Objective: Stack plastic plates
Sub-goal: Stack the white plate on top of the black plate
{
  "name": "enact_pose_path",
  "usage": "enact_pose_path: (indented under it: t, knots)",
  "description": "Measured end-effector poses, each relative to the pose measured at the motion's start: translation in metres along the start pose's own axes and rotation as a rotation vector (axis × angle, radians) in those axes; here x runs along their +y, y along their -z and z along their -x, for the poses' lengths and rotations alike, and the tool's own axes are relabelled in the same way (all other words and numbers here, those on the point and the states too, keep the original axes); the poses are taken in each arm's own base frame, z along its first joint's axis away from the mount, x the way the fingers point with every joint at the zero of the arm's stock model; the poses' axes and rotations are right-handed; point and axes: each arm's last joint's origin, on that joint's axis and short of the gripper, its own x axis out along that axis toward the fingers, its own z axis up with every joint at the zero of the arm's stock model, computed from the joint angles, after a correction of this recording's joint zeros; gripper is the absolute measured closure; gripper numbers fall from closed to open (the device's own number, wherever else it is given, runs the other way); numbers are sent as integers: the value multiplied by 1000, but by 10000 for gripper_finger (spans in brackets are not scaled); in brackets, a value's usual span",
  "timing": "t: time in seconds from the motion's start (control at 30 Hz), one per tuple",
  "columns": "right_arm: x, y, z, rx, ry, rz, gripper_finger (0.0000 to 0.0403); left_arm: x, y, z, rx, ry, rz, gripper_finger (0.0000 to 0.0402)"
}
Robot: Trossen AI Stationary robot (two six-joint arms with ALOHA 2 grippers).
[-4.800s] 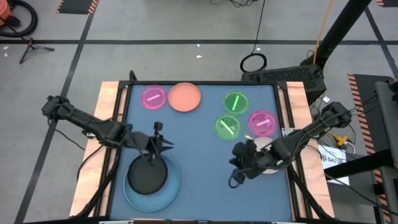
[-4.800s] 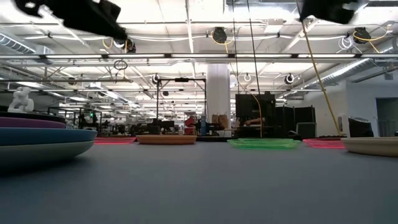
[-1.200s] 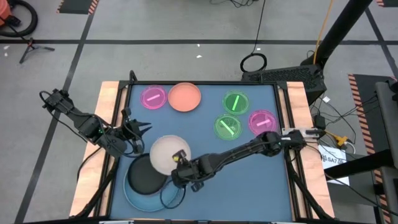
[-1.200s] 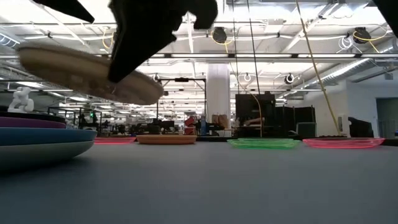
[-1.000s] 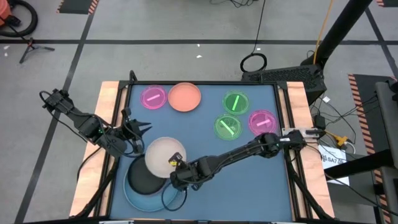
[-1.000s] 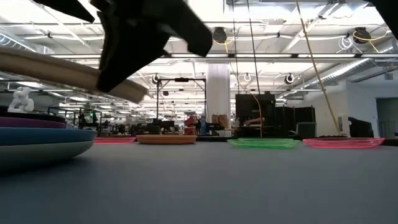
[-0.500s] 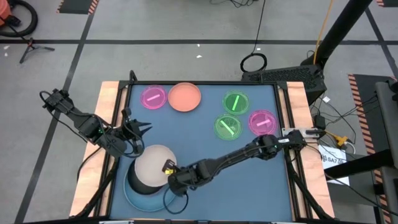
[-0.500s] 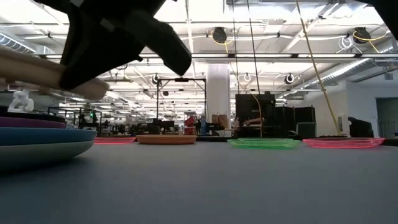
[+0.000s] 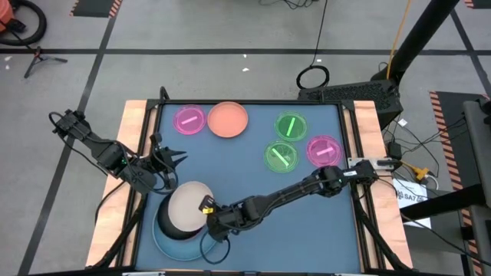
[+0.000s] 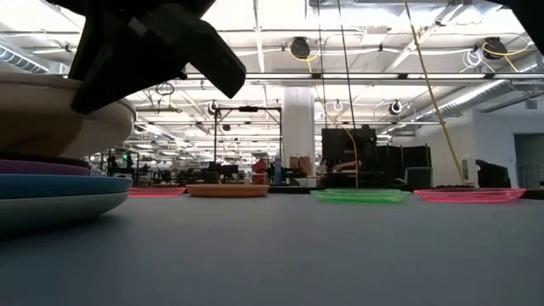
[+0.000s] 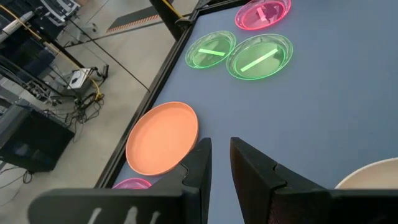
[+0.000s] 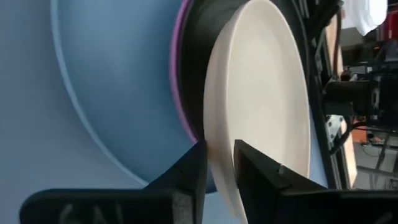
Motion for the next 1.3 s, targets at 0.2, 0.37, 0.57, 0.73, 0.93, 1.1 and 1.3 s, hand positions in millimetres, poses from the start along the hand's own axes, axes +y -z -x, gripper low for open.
enact_pose_path:
  t: [0.2, 0.37, 0.57, 0.73, 0.93, 1.1, 1.3]
  knots:
    - [-1, -1, 0, -8, 7, -3, 328, 0, 0, 0, 0, 0, 0, 335]
    - [-2, -2, 0, -23, 22, -26, 328, 0, 0, 0, 0, 0, 1, 335]
    - [-2, -2, 0, -22, 21, -10, 328, 0, 0, 0, 0, 0, 1, 335]
    - [-3, 0, -1, -13, 14, -24, 327, 0, 0, 0, 0, 0, 2, 335]
    - [-3, 0, -1, -12, 12, -42, 327, 0, 0, 0, 0, 0, 2, 335]
    - [-3, -6, 1, -77, 20, -28, 327, 0, 0, 0, 0, 0, 3, 335]
    - [-3, -11, 2, -102, 49, 12, 323, 0, 0, 0, -1, 0, 3, 335]
